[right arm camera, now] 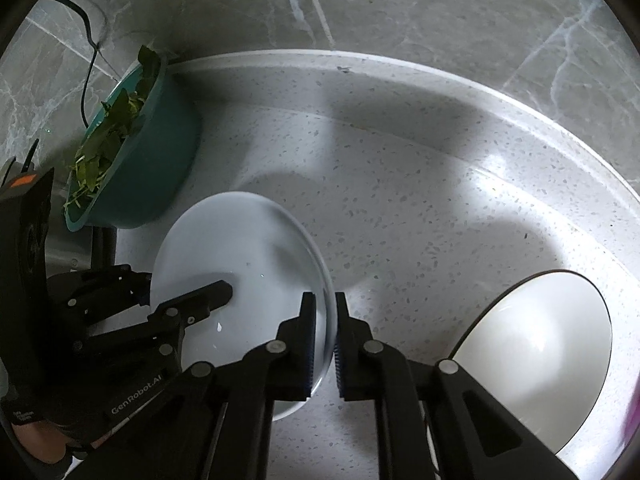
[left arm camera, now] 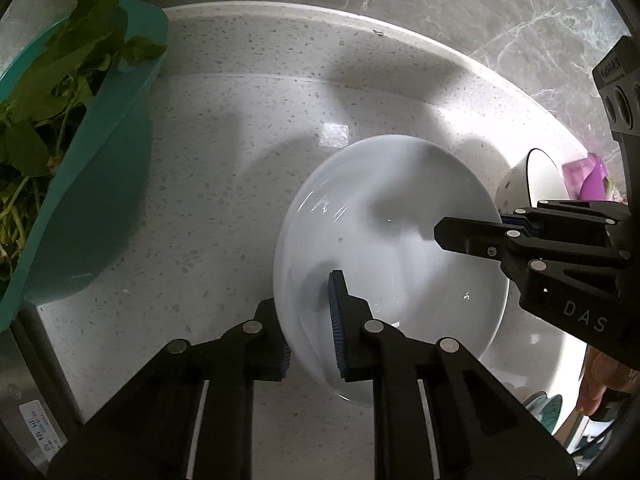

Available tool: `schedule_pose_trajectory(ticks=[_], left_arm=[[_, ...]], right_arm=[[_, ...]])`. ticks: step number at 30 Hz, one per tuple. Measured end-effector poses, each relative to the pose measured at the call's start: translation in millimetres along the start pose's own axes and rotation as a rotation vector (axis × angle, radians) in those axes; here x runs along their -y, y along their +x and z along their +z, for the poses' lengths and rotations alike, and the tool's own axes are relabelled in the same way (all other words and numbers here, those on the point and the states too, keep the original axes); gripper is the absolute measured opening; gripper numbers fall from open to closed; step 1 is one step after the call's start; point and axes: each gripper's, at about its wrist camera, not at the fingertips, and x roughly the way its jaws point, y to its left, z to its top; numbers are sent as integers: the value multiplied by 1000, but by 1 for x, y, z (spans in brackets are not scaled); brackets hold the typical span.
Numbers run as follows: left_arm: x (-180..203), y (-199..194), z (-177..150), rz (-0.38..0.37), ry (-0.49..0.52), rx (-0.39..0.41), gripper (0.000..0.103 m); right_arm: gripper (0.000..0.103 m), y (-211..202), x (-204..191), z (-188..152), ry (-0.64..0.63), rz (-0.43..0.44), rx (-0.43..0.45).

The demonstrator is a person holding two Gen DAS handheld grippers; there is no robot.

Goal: Organize plates and bowls
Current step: 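Close both grippers on the small white bowl rim and lift it, then carry the small white bowl and lower it into the large white bowl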

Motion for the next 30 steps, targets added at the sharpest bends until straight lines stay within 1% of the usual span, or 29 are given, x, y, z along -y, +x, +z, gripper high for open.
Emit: schedule_pose_trajectory(ticks=[2,9,15,18,20,23,24,27,30], left_arm=[[-6,-8,-3,1,0,5,15],[-1,-32,-7,-5,4,30,14],[1,-77,-27,0,12,80,14],[1,-105,-47,11,6,115,14],[-1,-124,-67,22,-1,136,14],[-7,-146,-107,30,-29,153,14],[-10,-150,-115,30,-38,153,14],[-15,-156,-157,26,-73,133,14],[-18,-150,-195,11,-110,100,14]], right_arm=[[10,-2,0,0,-1,1,6],[10,-24,-8,-2,-8,19,47],[10,-55,-28,-15,-54,53,85],[10,-74,-48,-30,-90,81,104],[10,-83,-63,-43,-117,99,113],[10,-92,-86,-67,-151,137,111],[10,-92,-93,-75,-160,149,105],[10,-88,-108,-95,-178,173,83],[10,-79,-121,-120,-188,193,47]])
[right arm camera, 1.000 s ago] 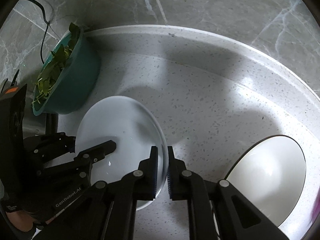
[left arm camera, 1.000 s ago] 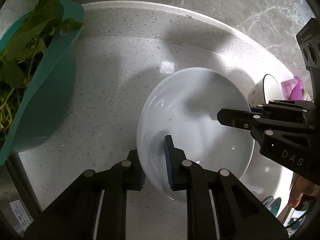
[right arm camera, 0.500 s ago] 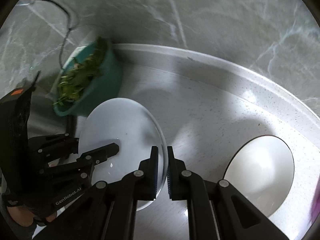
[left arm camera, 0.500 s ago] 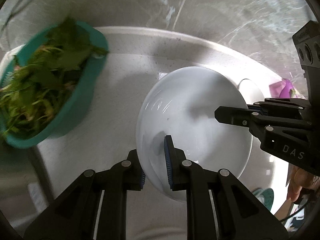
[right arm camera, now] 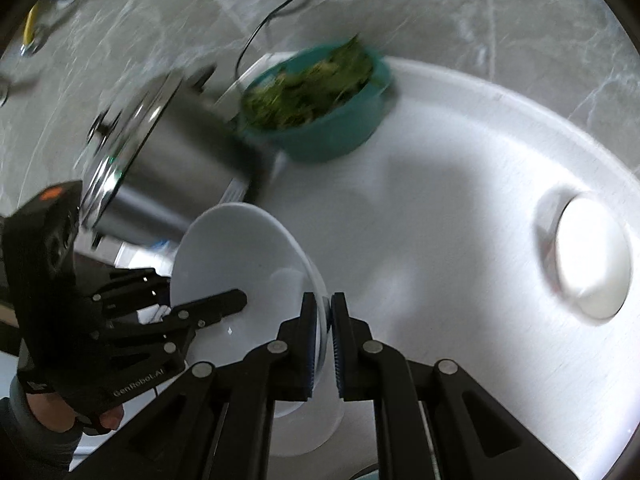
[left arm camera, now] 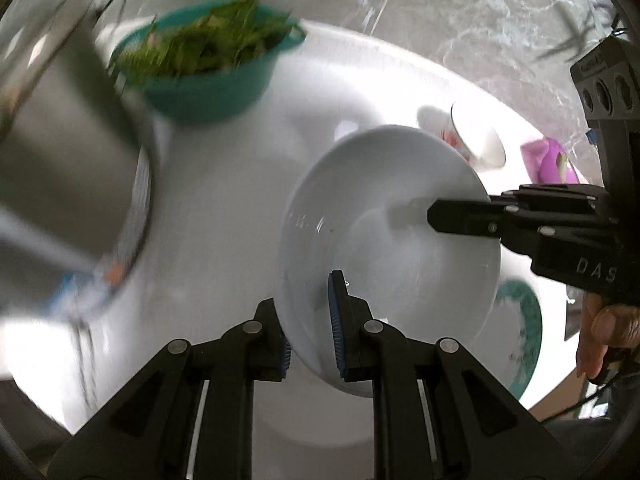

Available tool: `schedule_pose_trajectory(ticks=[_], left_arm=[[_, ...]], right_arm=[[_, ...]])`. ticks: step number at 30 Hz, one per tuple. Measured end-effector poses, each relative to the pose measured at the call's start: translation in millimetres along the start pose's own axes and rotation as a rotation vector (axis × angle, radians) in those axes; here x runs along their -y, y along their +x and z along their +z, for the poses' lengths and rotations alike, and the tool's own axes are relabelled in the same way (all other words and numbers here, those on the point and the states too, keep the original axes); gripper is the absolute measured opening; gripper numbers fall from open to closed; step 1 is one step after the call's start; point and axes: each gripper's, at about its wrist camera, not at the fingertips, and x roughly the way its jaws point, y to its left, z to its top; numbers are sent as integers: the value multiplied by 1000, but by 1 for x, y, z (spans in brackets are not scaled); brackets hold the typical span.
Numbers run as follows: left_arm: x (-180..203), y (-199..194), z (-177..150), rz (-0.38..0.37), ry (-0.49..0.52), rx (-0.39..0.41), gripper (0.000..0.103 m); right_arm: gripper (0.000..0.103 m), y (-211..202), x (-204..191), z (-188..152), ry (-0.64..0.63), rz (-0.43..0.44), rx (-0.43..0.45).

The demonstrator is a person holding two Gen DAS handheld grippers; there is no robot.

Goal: Organize plates and bowls
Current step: 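Carry the small white bowl and lower it into the large white bowl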

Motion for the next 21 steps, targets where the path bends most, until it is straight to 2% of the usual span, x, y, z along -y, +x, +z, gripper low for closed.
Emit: schedule_pose_trajectory(ticks=[3,9,21], left_arm=[[-5,7,-32,-13,-36,-35,14],[-13,28,-61,-9,-58,-68,14],[-14,74,-67,22,-43,-104,14]], right_arm=[[10,11,-8,-19,8,8,-32],[10,35,-9,-40,34,5,-91],[10,70,-9,-59,56,-30,-147]])
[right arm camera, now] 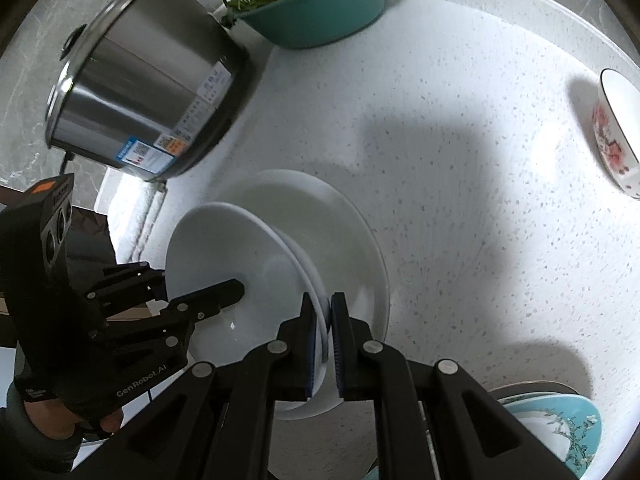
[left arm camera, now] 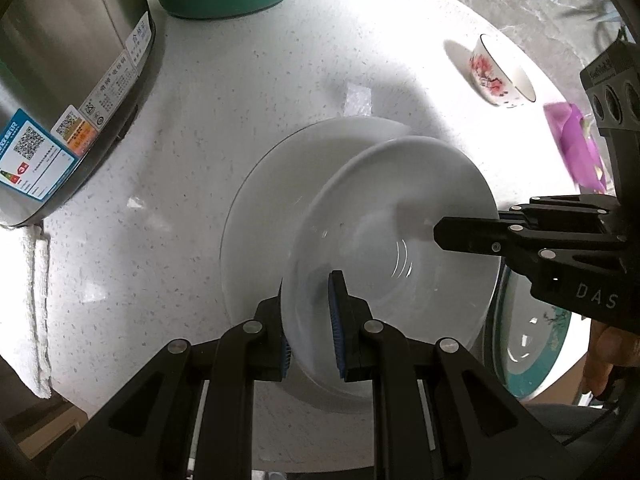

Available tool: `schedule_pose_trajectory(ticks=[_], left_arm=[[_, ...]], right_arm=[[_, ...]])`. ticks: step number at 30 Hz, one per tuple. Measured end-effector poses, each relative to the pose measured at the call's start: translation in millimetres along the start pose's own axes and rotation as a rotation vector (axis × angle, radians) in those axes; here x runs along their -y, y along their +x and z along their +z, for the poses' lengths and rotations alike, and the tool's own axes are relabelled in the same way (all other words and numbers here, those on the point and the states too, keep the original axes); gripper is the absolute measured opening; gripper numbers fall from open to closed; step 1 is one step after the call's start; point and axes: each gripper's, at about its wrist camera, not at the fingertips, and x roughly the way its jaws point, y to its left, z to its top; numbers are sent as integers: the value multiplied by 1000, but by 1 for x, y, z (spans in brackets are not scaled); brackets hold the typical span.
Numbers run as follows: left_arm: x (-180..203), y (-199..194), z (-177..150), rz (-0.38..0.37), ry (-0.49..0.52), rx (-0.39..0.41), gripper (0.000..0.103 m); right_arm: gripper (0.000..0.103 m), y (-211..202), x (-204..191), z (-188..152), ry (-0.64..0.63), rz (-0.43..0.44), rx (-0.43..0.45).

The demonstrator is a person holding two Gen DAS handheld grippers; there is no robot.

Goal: Organize plates and bowls
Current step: 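Carry the small white bowl and lower it into the large white bowl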

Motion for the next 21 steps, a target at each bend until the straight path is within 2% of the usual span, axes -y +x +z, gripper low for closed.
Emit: schedule_pose_trajectory(ticks=[11,16,19,21], left_arm=[[4,9,9,24,-17,24,16],[2,6,10,-26,-29,37,26],[6,4,8,-80,-25,42,45],[12,1,7,-107,-10,51,64]], right_arm=[[9,17,-7,3,-17,-35,-5],[6,20,-6,6,-17,-35,-3],[6,19,-7,7,-25,-37,1],[5,19,-6,7,-25,-34,3]])
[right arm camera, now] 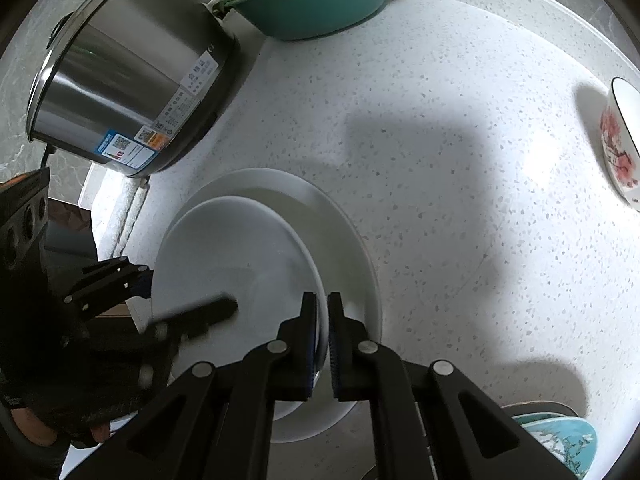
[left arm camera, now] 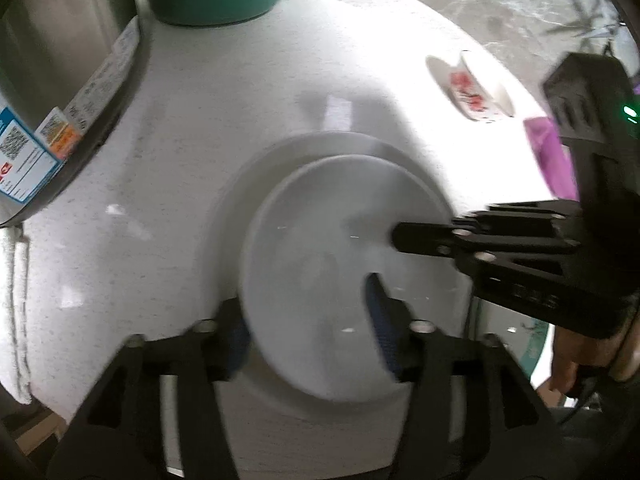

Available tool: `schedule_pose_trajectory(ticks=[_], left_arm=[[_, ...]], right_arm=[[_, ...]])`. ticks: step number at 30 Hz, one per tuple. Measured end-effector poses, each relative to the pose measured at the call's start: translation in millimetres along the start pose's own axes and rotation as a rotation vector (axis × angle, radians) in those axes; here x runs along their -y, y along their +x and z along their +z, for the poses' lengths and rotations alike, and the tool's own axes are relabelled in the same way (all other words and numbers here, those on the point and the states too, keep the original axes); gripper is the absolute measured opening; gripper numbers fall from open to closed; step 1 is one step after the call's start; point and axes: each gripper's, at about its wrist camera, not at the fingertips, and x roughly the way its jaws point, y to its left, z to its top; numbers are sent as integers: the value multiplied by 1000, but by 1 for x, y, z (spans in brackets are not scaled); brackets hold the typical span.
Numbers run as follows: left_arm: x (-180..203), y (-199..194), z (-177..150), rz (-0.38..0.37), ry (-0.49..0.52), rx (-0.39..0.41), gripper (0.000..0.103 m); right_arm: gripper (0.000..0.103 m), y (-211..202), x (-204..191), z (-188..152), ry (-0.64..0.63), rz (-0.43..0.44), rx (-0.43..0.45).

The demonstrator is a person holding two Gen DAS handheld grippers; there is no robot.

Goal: Organize plates and bowls
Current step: 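Carry the small white bowl and lower it into the large white bowl, then open both grippers and move them to the red-patterned white bowl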

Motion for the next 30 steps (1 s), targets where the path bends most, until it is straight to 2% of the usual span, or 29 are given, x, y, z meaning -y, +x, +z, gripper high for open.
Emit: schedule_pose_trajectory(ticks=[6,8,10,11,13,16,18,20,21,22,26,28,30], left_arm=[[11,-10,-3,17,21,19,85],[10,-16,-2,-4,10,27,85],[10,-23,-2,8,11,41,85],[10,-26,-1,20,11,45,89],[9,-33,1,29,2,51,90],[2,-49,5,0,-31,70,90],[1,-61,13,-13,-43,92,90],[5,-71,23,-24,-36,114,90],[10,-76,30,-39,-26,122,90],[17,-80,39,-61,-7,130,90],[49,-84,78,-135,81,132,92],[78,-78,105,-161,163,131,93],[111,-64,136,-138,243,123,93]], right_arm=[[5,0,2,0,2,9,7],[8,-1,3,-1,6,23,8],[9,-3,2,-1,2,23,19],[9,-4,2,-1,4,22,24],[15,-7,2,-1,8,36,36],[31,-19,0,-2,1,64,70],[50,-29,3,-3,18,77,94],[60,-44,10,-6,51,118,122],[69,-54,17,-7,73,131,140],[72,-66,26,-9,99,139,164],[76,-127,83,-17,238,167,303],[81,-162,126,-23,331,131,387],[82,-186,169,-27,423,73,442]])
